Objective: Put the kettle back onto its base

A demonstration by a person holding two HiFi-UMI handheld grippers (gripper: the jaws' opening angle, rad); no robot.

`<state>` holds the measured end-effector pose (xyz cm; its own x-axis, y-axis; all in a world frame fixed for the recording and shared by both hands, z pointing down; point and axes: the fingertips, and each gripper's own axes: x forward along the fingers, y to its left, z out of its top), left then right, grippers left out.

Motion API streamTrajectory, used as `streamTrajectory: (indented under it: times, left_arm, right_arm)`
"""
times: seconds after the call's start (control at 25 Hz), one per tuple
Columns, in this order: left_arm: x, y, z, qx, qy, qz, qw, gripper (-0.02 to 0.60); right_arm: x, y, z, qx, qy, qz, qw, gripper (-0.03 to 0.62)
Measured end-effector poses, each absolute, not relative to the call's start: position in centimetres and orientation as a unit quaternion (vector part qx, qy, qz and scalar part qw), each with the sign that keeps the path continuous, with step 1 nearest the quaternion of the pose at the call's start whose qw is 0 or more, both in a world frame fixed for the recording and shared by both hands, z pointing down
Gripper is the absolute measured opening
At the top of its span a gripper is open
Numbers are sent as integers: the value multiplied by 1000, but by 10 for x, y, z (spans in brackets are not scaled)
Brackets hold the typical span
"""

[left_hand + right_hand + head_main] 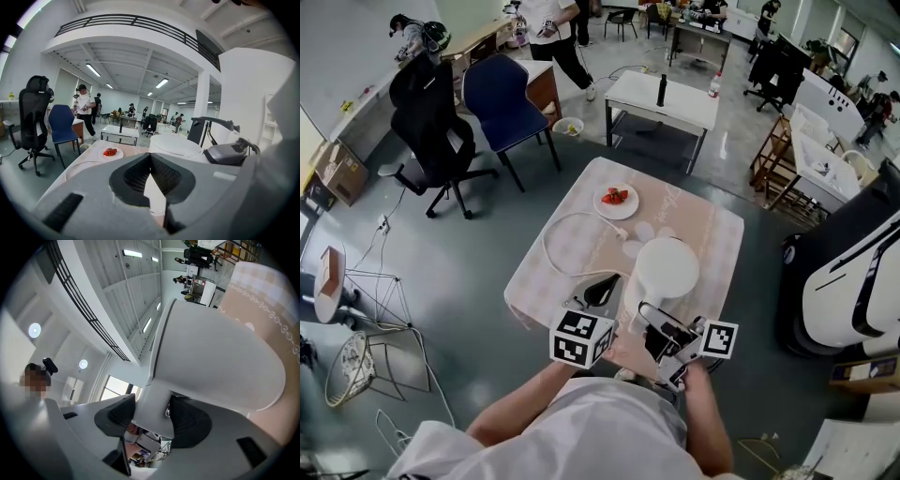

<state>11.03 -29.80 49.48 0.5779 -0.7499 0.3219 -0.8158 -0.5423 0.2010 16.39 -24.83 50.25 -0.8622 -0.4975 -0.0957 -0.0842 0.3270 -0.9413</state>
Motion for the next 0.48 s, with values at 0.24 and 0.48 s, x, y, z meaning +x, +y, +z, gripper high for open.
streamTrajectory:
  times: [0.24, 0.48]
  left_arm:
    - [108, -298, 492, 874, -447, 99, 163, 3]
    - [108, -296, 494, 877, -441, 99, 163, 3]
  right_arm:
    - [163, -245, 502, -191, 790, -550, 192, 199]
    - [158, -235, 514, -205, 800, -541, 156, 199]
